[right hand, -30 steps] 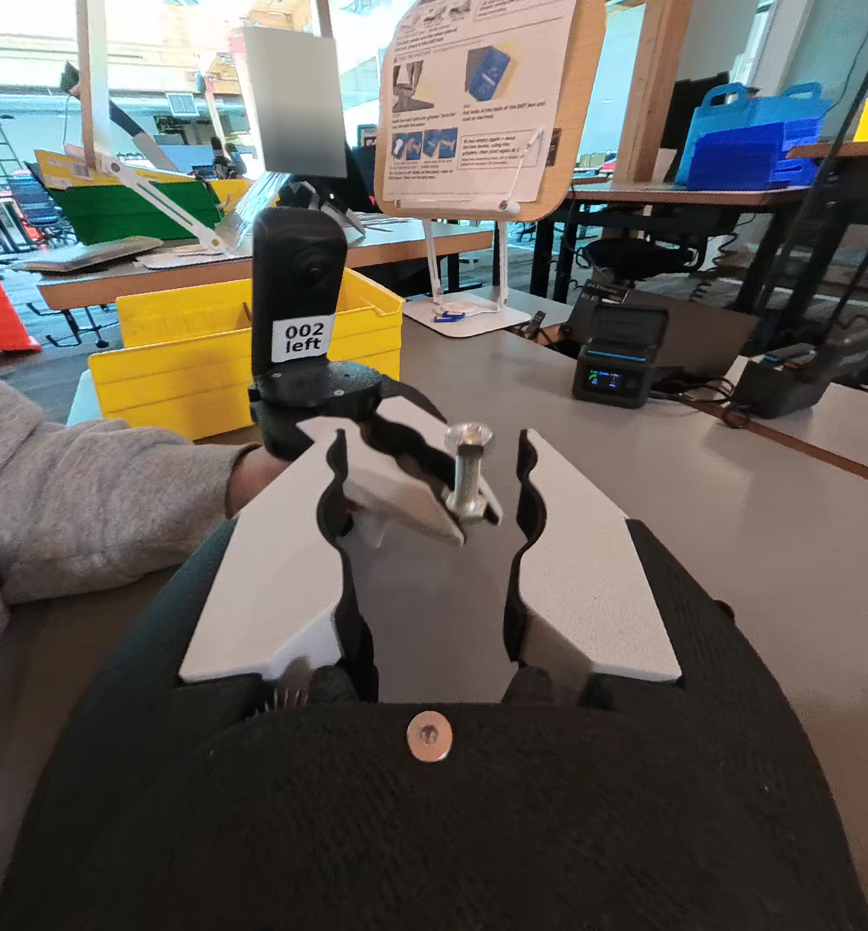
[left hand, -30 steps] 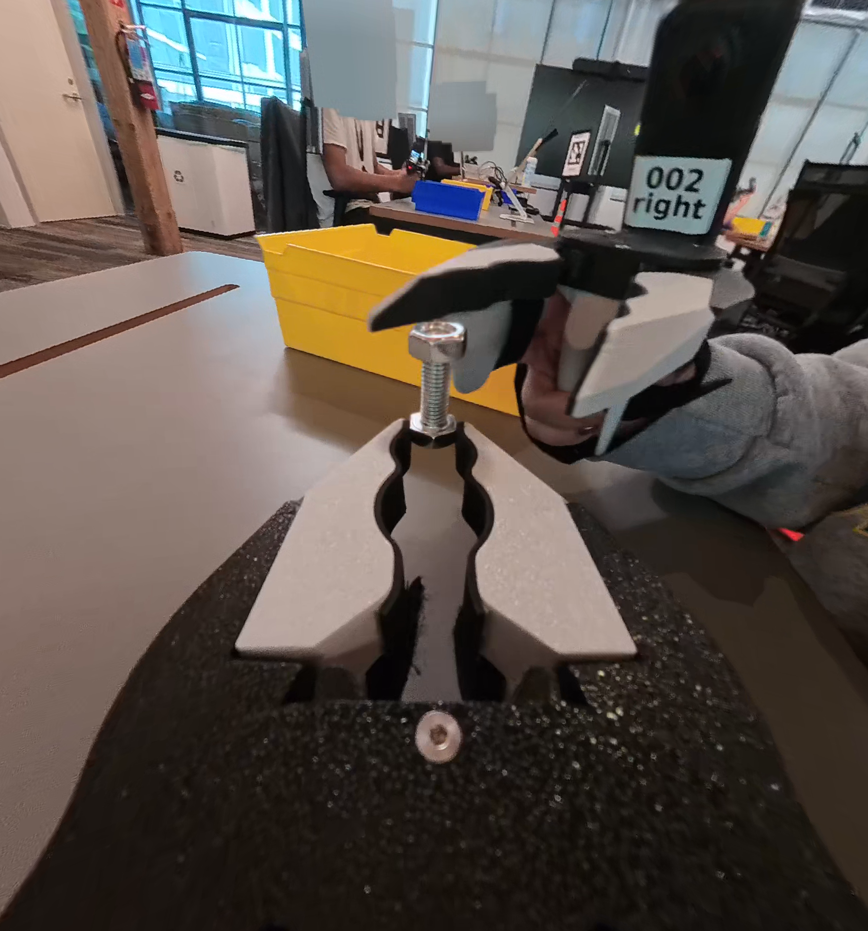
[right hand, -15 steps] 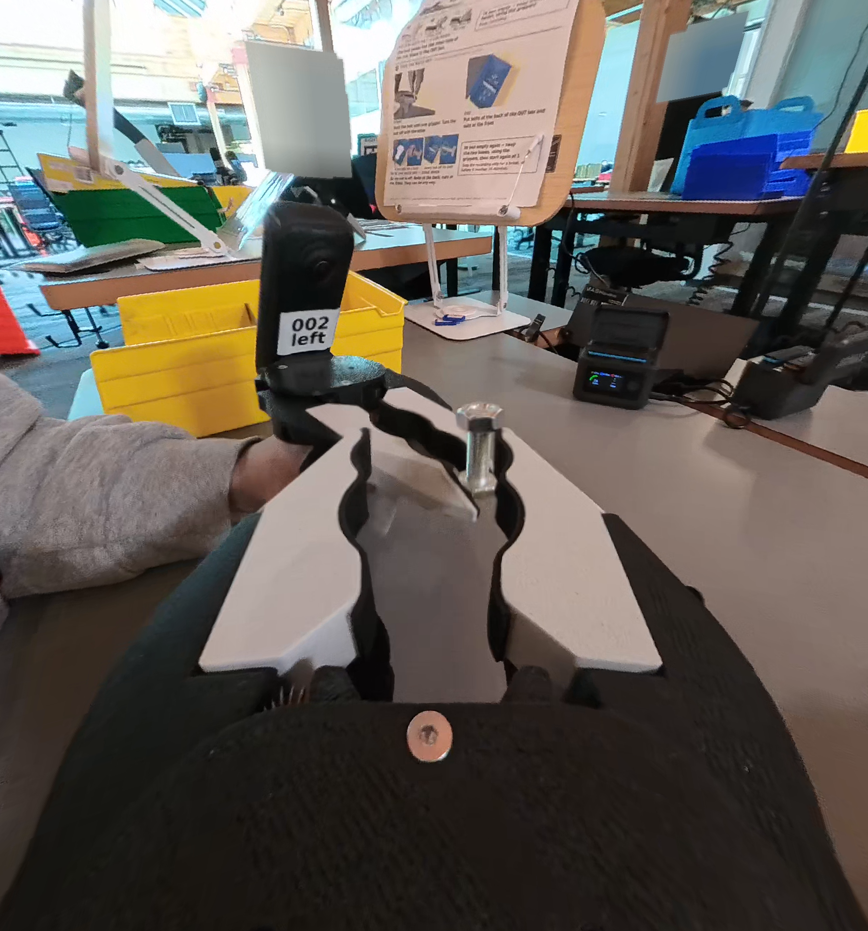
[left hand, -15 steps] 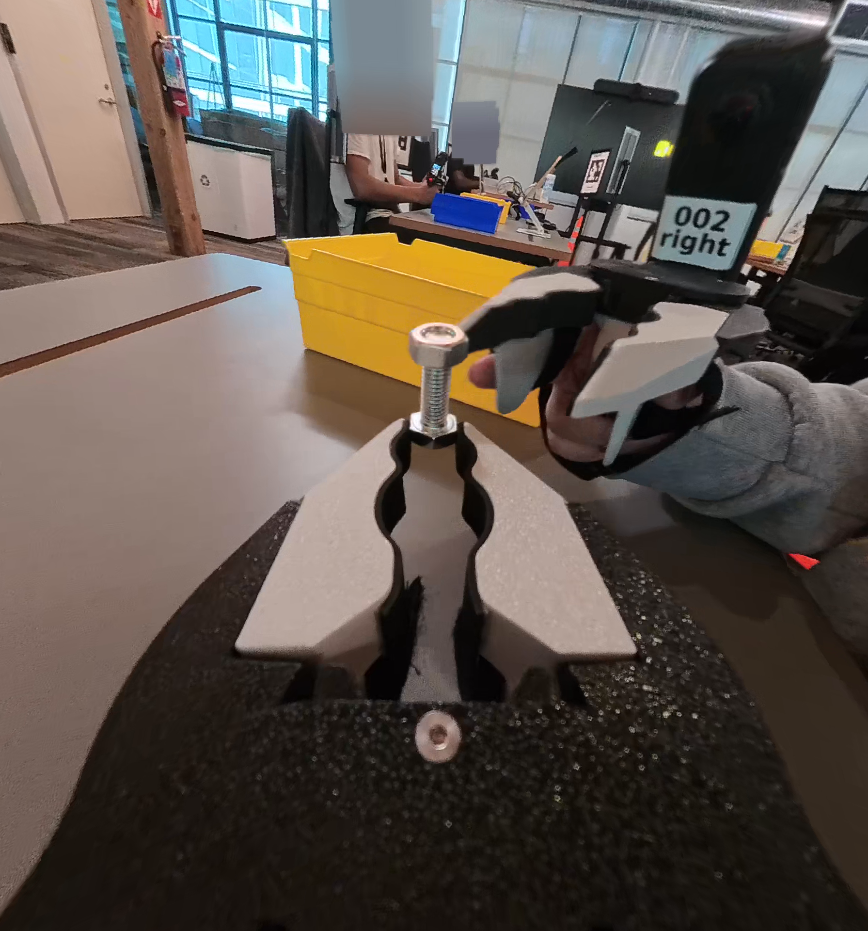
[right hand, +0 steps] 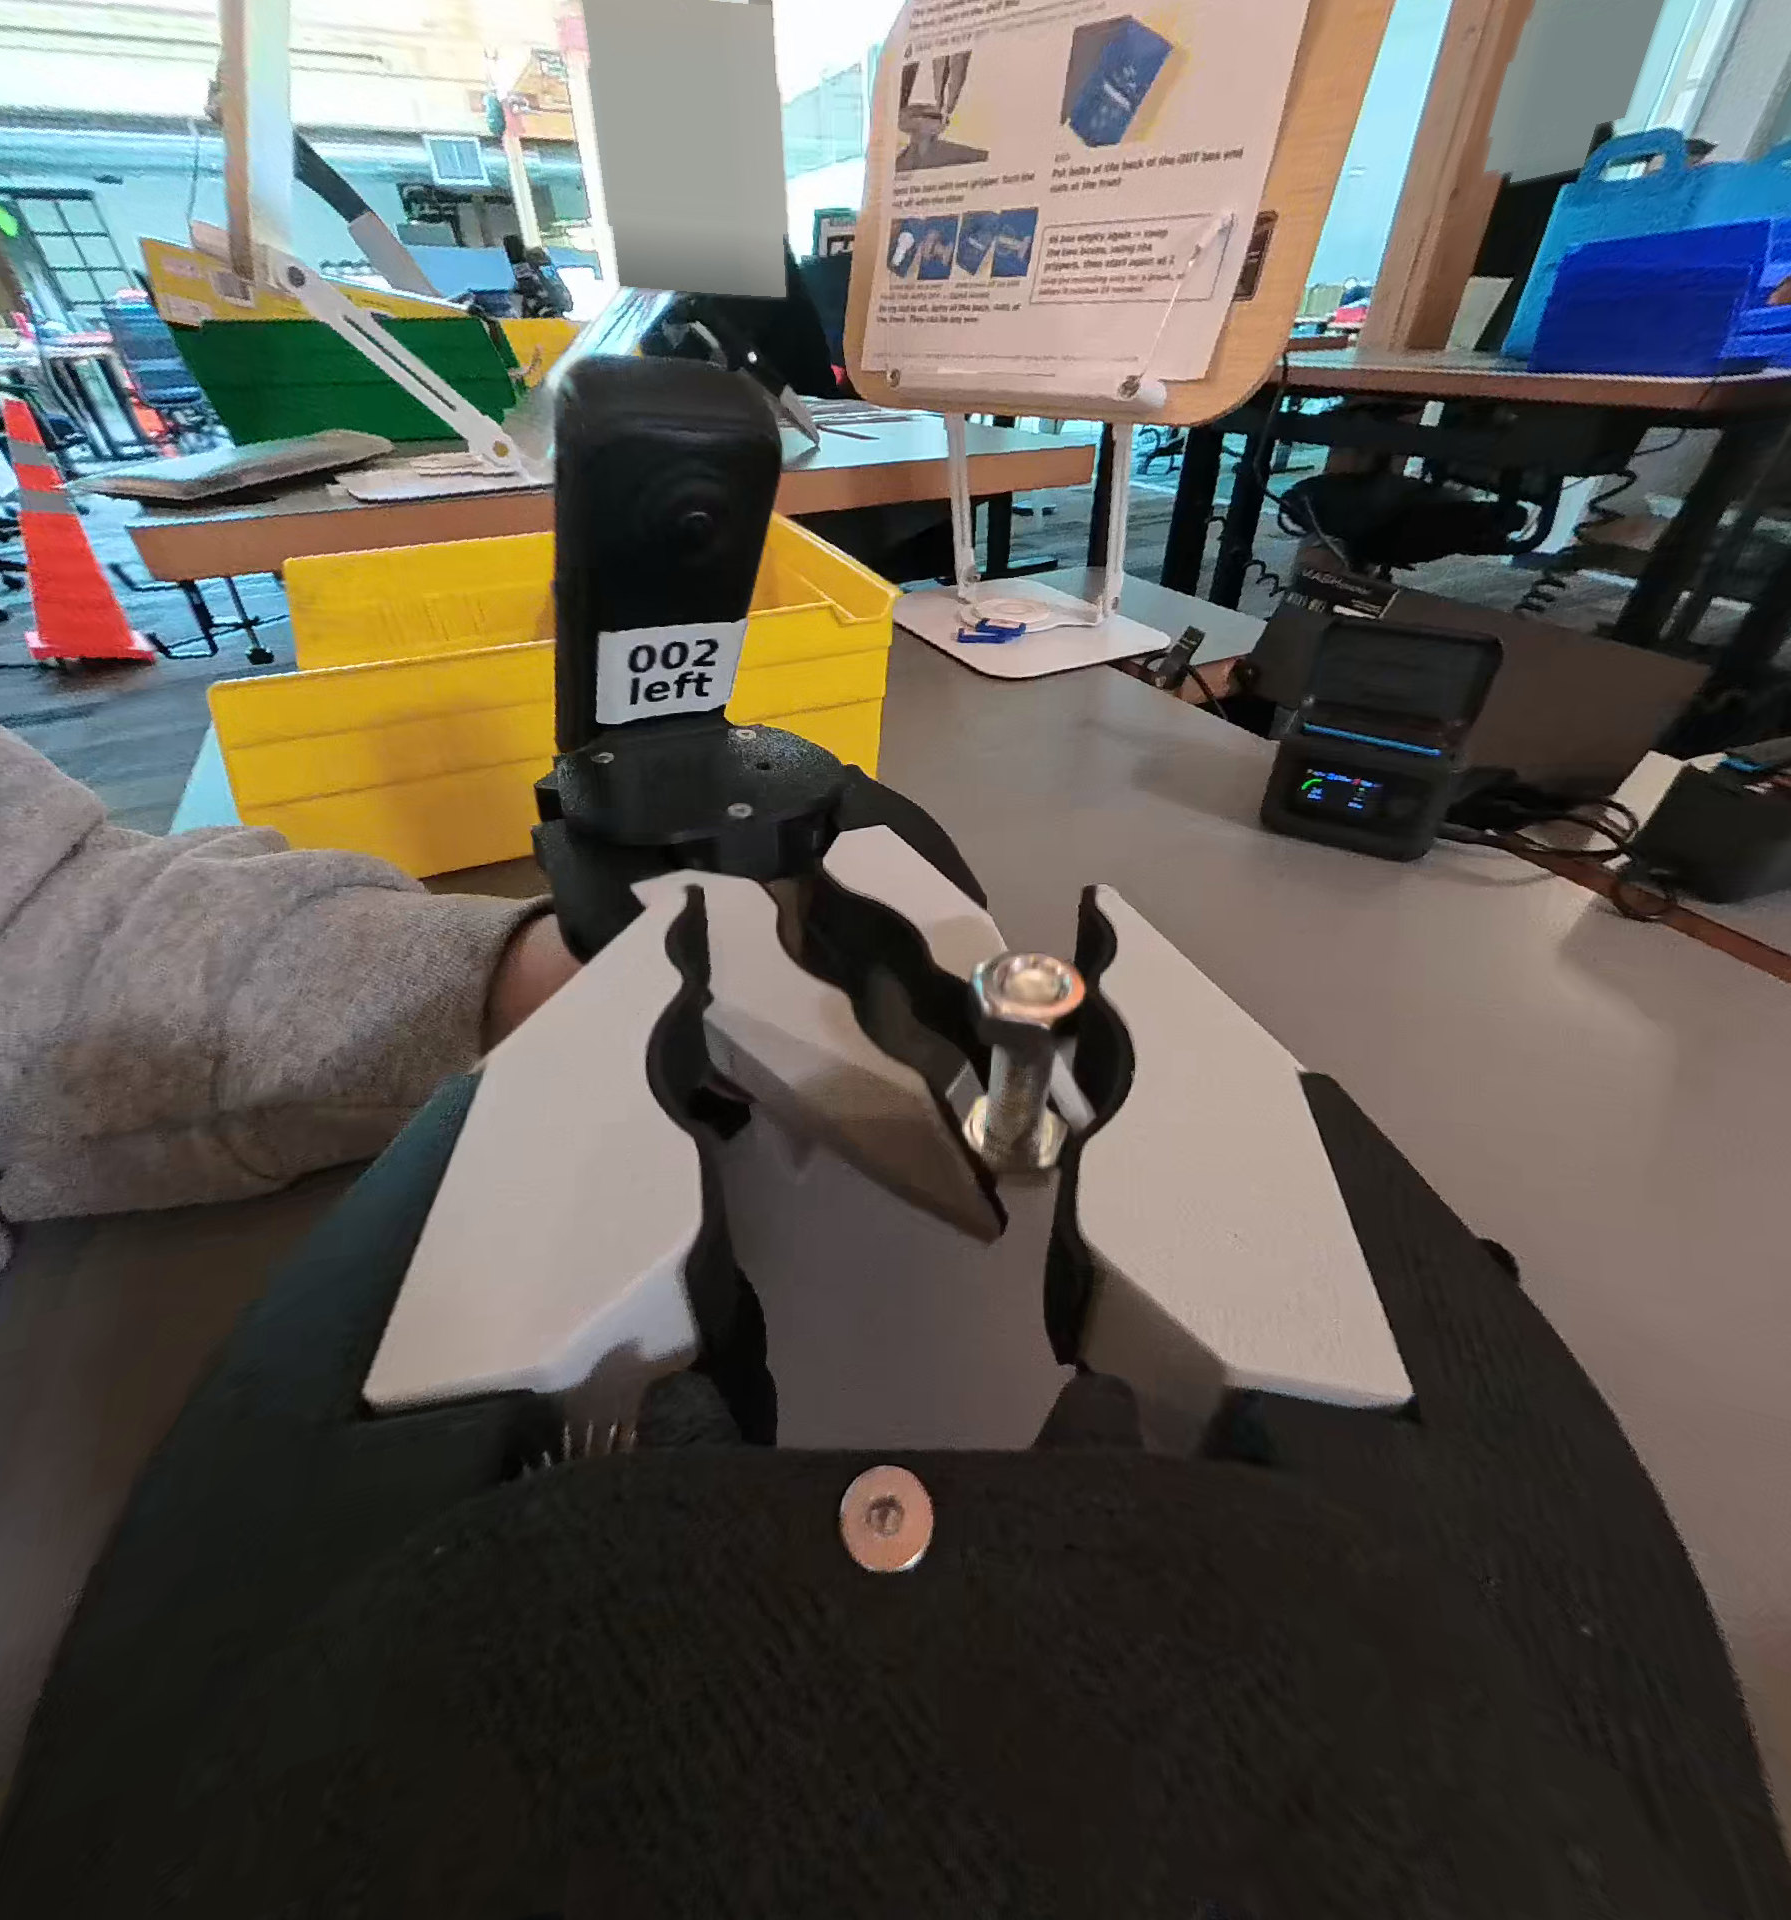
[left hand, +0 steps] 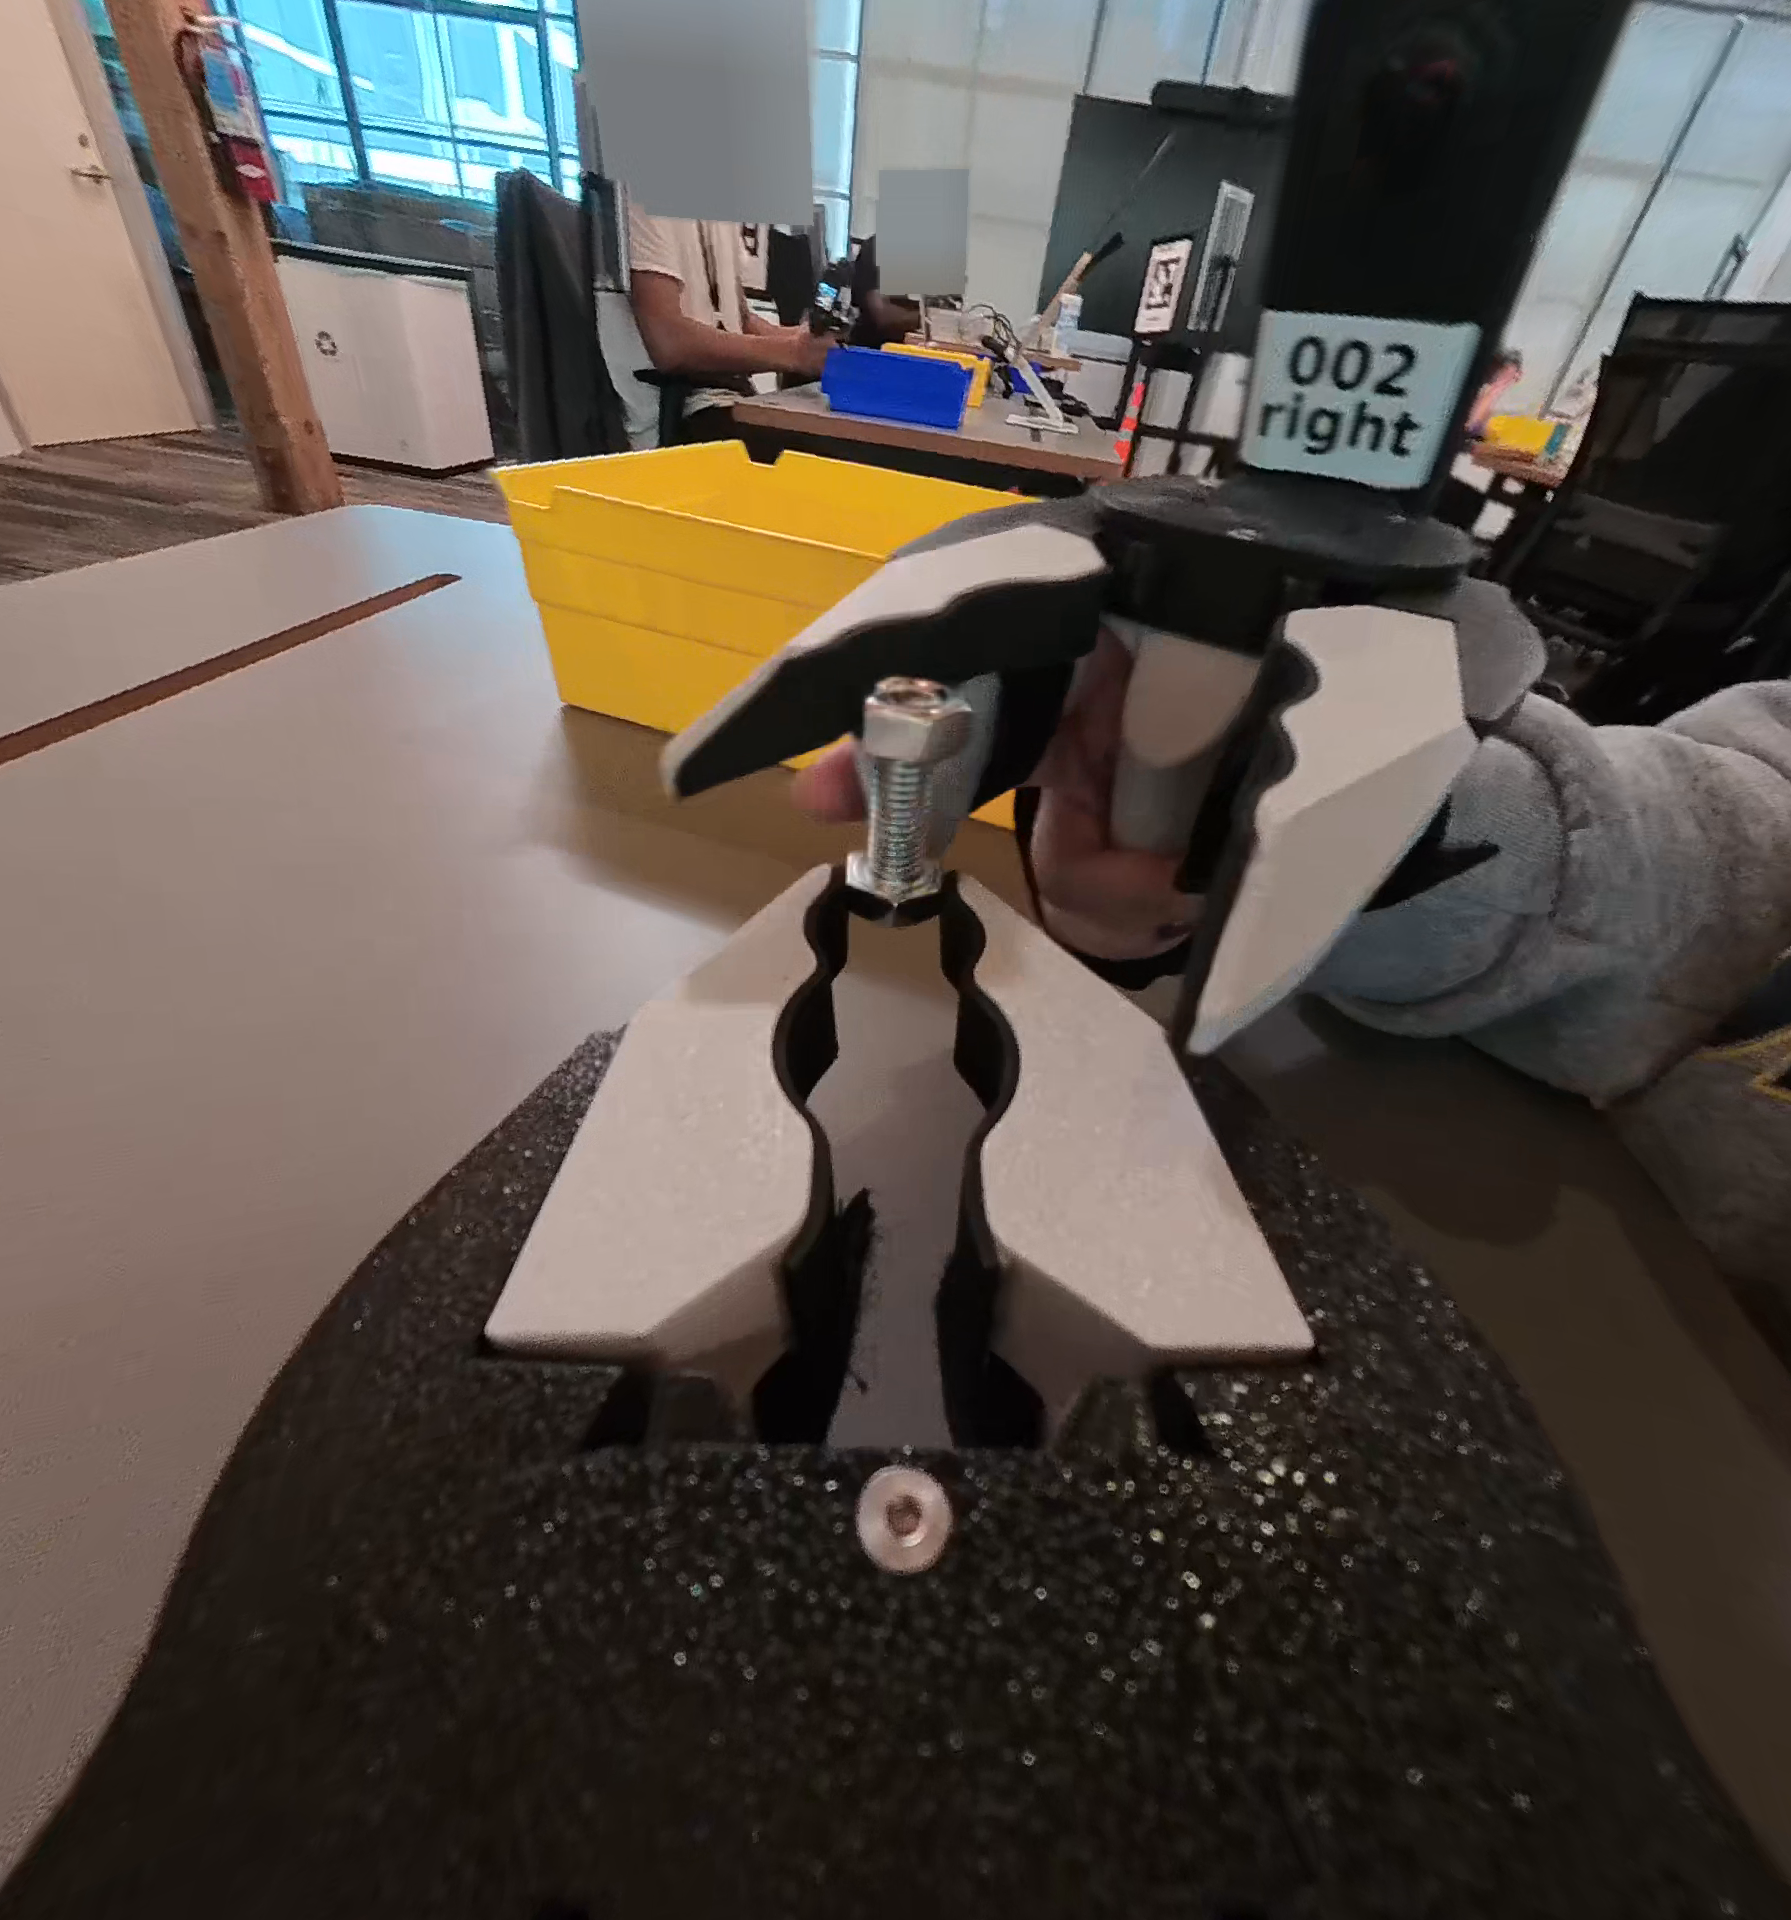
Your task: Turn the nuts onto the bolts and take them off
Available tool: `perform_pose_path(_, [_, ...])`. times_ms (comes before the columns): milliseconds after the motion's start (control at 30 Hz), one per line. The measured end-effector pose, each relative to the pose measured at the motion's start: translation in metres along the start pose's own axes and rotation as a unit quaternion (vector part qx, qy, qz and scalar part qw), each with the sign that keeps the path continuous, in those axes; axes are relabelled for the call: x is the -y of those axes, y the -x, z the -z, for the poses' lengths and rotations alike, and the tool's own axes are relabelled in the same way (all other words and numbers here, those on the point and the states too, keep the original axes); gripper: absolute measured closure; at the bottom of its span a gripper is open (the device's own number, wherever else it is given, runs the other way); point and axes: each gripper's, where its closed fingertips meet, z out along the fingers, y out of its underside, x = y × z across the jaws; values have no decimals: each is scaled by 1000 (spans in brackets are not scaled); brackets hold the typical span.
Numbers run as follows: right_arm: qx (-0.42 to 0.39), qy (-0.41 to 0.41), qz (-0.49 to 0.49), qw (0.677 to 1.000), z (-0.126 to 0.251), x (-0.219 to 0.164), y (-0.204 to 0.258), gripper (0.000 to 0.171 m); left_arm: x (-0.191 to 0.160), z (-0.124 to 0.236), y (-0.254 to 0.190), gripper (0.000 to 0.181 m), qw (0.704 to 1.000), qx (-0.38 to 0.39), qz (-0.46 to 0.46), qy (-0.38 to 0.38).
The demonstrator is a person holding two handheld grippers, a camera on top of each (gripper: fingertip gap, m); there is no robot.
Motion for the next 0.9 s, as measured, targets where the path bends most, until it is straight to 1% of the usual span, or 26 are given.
perform_pose_path(133, [-21,-3,7,1000,15,0,-6,107,2,5,12,166,999,29,11,-9])
perform_pose_path(267, [-21,-17,-3,1000,28,3,-10,124,4,7,15,166,999,36,14,-16])
perform_pose_path(367, [-33,-24,-12,999,24,8,-18,115,3,4,5,166,1000,13,-8,-9])
perform_pose_path(433, [-16,-9,-9,1000,15,5,-14,110,1,1,-1,166,1000,-1,-12,-3])
perform_pose_path(500, [4,0,-6,1000,6,2,-6,109,0,0,-3,166,1000,-6,-15,0])
perform_pose_path(567, [14,1,-2,1000,2,2,0,111,1,0,-3,166,1000,-1,-21,-2])
perform_pose_path(733, [-9,-7,9,1000,9,1,-4,112,1,1,4,166,999,24,-29,-2])
perform_pose_path(867, [-16,-17,7,1000,25,3,-7,118,3,7,16,166,999,50,-6,-13])
perform_pose_path(900, [-13,-20,2,1000,29,4,-7,124,4,8,18,166,998,53,-4,-13])
